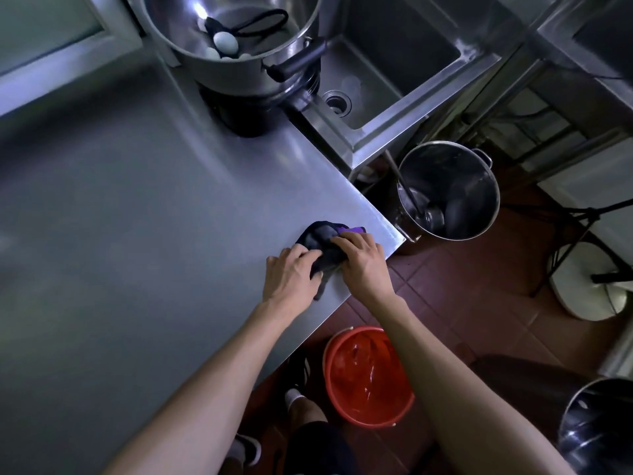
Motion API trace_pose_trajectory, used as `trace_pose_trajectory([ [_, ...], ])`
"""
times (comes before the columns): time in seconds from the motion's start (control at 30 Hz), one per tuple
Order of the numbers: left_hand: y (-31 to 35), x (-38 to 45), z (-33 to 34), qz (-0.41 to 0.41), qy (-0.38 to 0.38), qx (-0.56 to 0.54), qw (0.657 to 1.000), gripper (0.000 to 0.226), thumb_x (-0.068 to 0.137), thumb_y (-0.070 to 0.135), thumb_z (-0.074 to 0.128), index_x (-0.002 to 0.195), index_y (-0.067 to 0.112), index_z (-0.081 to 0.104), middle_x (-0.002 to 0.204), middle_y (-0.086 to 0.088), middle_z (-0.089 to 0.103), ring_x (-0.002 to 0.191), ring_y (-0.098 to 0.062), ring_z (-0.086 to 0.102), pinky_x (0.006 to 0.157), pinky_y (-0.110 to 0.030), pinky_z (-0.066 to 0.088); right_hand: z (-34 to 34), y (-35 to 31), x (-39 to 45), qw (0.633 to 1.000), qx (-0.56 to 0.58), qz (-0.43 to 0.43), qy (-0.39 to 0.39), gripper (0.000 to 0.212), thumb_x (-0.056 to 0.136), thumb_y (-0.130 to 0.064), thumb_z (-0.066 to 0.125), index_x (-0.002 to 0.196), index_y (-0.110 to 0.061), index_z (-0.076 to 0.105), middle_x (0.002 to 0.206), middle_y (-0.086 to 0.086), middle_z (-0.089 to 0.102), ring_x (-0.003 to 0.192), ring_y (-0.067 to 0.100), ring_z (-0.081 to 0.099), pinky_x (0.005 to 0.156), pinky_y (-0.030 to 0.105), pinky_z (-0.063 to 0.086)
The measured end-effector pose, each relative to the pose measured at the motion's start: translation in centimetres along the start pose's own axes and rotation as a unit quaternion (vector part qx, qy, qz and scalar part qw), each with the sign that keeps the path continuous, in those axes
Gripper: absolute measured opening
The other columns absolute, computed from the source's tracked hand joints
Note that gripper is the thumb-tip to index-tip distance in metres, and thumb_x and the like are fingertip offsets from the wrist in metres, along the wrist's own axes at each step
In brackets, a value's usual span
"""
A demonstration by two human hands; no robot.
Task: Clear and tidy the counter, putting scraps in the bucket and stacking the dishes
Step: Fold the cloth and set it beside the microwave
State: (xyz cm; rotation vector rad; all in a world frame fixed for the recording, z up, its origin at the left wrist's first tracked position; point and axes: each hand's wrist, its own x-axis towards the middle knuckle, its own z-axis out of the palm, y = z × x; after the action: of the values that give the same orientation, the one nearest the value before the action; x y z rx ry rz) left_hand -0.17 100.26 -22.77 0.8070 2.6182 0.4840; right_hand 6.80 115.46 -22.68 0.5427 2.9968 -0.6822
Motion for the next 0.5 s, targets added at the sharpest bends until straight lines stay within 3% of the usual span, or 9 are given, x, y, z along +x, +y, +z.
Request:
trace_pose_trajectory([
  [0.2,-2.6,-1.6,-1.8,-0.006,0.02,-0.002,1.0,0.034,0.095,0.037,0.056,0.127,0.029,0.061,0.122,0.009,0.06,0.113,-0.02,0.053,0.09,-0.04,0.04,0.7,-3.2,0.0,0.999,-0.006,-0.038,0.02,0.045,0.076,-0.011,0.067,0.121,-0.012,0.069,0.132,0.01,0.062,0.121,0.036,0.055,0.103,0.05,0.041],
  [0.5,-11.0,-5.7,-7.0,-0.048,0.032,0.001,0.998,0.037,0.096,0.04,0.051,0.13,0.028,0.058,0.127,0.006,0.06,0.118,-0.021,0.052,0.094,-0.04,0.038,2.6,-13.7,0.7,0.995,-0.012,-0.077,-0.065,0.04,0.096,-0.028,0.057,0.135,-0.019,0.058,0.148,0.006,0.049,0.137,0.029,0.04,0.108,0.042,0.033],
])
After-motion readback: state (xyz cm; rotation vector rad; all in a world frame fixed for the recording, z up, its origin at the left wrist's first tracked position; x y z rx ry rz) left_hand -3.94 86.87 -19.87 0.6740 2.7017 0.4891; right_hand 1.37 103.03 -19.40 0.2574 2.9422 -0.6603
